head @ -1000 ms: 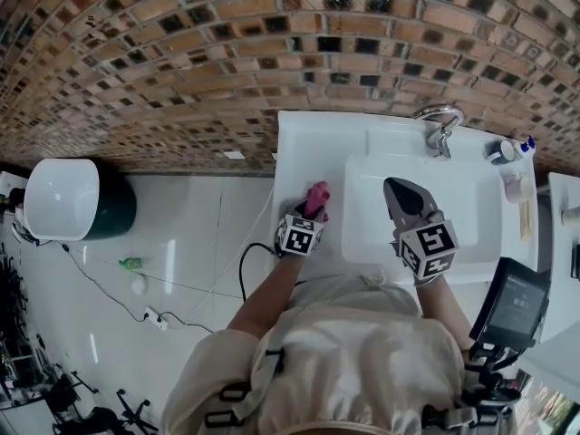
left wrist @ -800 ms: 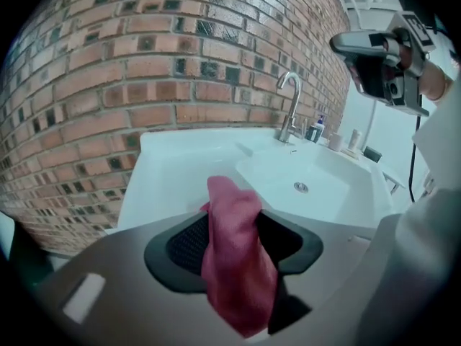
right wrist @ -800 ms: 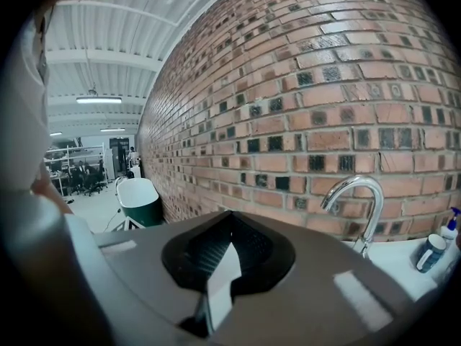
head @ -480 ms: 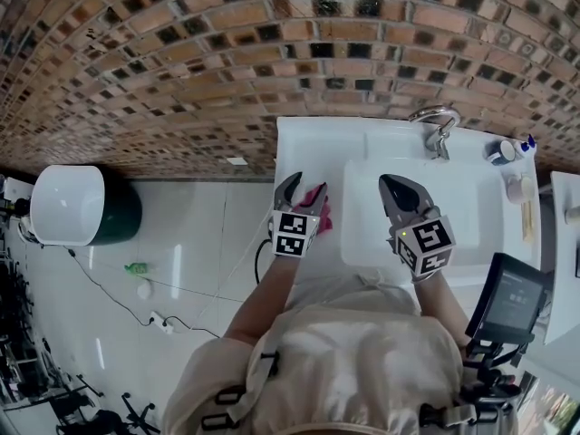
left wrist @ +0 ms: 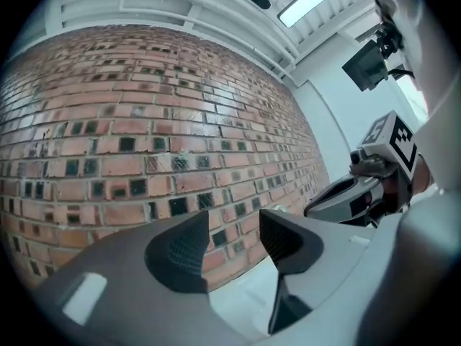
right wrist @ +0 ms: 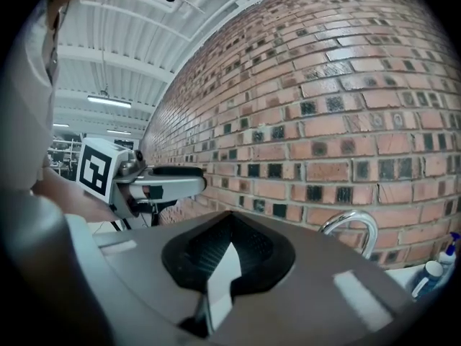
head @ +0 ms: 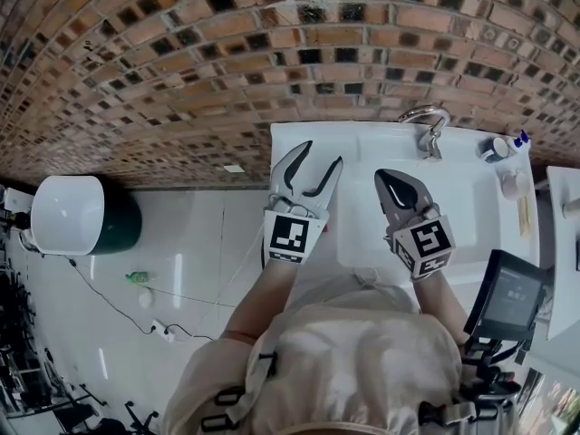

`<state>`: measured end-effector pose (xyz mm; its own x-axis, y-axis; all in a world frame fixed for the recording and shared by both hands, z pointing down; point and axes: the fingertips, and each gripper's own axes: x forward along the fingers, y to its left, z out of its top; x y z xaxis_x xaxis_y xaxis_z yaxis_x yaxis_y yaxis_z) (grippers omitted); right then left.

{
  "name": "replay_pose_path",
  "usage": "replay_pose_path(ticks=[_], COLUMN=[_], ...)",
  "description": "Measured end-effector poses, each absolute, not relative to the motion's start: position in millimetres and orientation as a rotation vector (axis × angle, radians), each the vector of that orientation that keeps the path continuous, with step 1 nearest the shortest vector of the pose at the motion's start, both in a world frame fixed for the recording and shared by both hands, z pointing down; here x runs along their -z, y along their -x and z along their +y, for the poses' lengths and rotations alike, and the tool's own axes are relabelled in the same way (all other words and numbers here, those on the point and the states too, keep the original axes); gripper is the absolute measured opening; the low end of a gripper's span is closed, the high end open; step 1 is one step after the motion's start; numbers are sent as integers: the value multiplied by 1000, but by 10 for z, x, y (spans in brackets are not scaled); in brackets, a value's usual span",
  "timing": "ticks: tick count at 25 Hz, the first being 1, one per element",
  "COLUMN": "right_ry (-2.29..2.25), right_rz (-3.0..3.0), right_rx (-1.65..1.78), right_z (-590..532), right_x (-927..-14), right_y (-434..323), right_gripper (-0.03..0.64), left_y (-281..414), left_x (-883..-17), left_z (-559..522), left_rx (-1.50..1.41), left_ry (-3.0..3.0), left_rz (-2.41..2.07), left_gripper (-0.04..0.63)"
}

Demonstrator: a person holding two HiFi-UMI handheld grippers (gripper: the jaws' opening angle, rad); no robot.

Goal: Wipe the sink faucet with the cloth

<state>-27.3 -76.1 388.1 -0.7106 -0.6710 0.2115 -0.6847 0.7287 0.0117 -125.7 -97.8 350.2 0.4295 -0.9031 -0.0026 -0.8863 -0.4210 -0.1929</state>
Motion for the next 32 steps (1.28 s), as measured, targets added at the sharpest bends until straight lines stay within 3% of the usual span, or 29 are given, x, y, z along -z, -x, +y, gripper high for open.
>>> replay_pose_path(ticks=[3,7,32], right_ry=[-1082,-1080,-974], right_rz=[-2745,-2752,-2827], right_rx=[-59,-31,36], right_z=[-747,-727,-626], right_x=[-3826,-3800,-3703], right_y=[274,257,269], right_gripper=[-6,-6,-6], left_y=[1164,1096,1086], left_x=[-3478,-3411,-3572], left_z=[-945,-883,-912], left_rx=[138,109,108], left_ry=[2513,2509,2571], left_rz=[1556,1545,1613], left_gripper=[172,3,3])
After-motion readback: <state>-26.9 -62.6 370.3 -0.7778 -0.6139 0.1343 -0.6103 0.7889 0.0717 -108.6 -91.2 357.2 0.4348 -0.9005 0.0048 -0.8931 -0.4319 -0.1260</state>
